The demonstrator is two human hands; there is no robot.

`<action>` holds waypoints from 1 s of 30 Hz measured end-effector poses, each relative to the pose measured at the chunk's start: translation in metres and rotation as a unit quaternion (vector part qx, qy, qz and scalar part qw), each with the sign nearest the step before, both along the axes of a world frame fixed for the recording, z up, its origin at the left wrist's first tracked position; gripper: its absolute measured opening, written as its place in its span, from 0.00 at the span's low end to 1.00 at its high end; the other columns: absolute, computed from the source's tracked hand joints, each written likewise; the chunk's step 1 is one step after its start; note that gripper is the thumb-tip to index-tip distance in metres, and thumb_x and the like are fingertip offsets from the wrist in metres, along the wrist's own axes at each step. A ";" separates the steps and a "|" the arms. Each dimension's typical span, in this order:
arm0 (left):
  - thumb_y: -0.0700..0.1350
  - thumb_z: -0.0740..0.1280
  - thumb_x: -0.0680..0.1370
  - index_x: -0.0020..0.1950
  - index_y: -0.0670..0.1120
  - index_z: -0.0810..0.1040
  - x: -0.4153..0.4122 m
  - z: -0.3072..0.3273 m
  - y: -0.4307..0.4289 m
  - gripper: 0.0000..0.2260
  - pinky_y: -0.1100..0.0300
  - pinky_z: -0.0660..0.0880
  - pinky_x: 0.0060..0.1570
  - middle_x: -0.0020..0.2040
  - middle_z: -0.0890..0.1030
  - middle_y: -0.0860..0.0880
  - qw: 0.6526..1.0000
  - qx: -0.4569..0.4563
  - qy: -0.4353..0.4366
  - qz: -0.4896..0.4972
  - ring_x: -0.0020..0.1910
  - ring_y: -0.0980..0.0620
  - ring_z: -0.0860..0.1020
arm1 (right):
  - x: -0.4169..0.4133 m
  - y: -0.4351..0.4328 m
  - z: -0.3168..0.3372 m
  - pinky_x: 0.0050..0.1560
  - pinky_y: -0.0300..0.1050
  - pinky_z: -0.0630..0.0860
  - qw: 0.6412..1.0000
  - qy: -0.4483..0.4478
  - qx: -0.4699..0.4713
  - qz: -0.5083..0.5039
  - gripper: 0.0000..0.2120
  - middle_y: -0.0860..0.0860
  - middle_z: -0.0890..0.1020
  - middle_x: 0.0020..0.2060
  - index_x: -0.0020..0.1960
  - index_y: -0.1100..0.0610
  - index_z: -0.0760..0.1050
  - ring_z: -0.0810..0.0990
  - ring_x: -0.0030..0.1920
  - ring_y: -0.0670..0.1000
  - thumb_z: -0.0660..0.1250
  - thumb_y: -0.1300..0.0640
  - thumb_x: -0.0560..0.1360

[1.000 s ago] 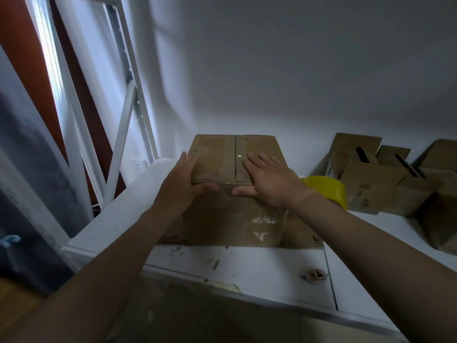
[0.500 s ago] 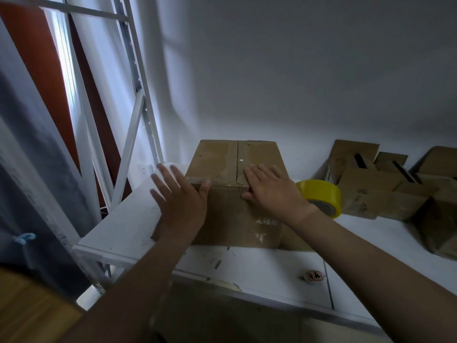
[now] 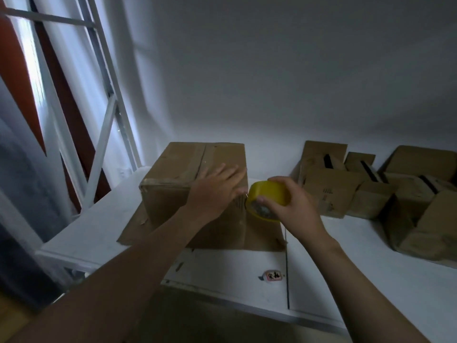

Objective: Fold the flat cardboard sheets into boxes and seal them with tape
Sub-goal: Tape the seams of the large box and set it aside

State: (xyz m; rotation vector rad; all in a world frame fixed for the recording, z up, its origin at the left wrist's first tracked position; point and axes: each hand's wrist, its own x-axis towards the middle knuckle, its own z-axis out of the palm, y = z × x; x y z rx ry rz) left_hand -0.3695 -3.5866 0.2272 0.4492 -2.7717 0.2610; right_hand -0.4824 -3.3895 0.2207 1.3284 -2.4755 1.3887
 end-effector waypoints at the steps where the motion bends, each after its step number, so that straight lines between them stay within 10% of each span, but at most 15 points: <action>1: 0.67 0.36 0.80 0.82 0.57 0.53 0.000 -0.003 -0.002 0.33 0.43 0.59 0.76 0.81 0.60 0.53 1.000 -0.001 0.002 0.001 0.80 0.46 0.59 | -0.003 0.000 -0.005 0.53 0.48 0.79 0.999 -0.026 -0.024 0.015 0.25 0.40 0.74 0.59 0.65 0.40 0.71 0.74 0.57 0.44 0.75 0.38 0.71; 7: 0.70 0.41 0.81 0.80 0.60 0.60 -0.002 -0.005 -0.002 0.31 0.41 0.56 0.77 0.80 0.62 0.56 0.999 0.025 0.031 0.008 0.79 0.49 0.61 | -0.027 0.004 -0.018 0.48 0.36 0.79 0.988 -0.094 -0.090 0.086 0.21 0.34 0.76 0.57 0.61 0.39 0.75 0.75 0.59 0.42 0.73 0.39 0.70; 19: 0.77 0.44 0.75 0.76 0.54 0.69 -0.011 -0.008 0.026 0.40 0.24 0.45 0.70 0.77 0.69 0.55 0.984 0.009 0.097 0.147 0.76 0.48 0.67 | -0.032 -0.012 0.000 0.50 0.44 0.77 0.993 0.059 0.054 0.082 0.24 0.45 0.81 0.55 0.63 0.48 0.79 0.77 0.53 0.48 0.78 0.44 0.70; 30: 0.76 0.50 0.71 0.74 0.57 0.71 0.020 -0.006 -0.012 0.39 0.37 0.49 0.74 0.75 0.70 0.59 0.988 0.072 0.116 0.073 0.75 0.54 0.67 | -0.004 -0.024 -0.020 0.55 0.39 0.73 0.991 -0.007 0.018 0.133 0.30 0.40 0.72 0.63 0.73 0.42 0.67 0.72 0.57 0.42 0.74 0.46 0.74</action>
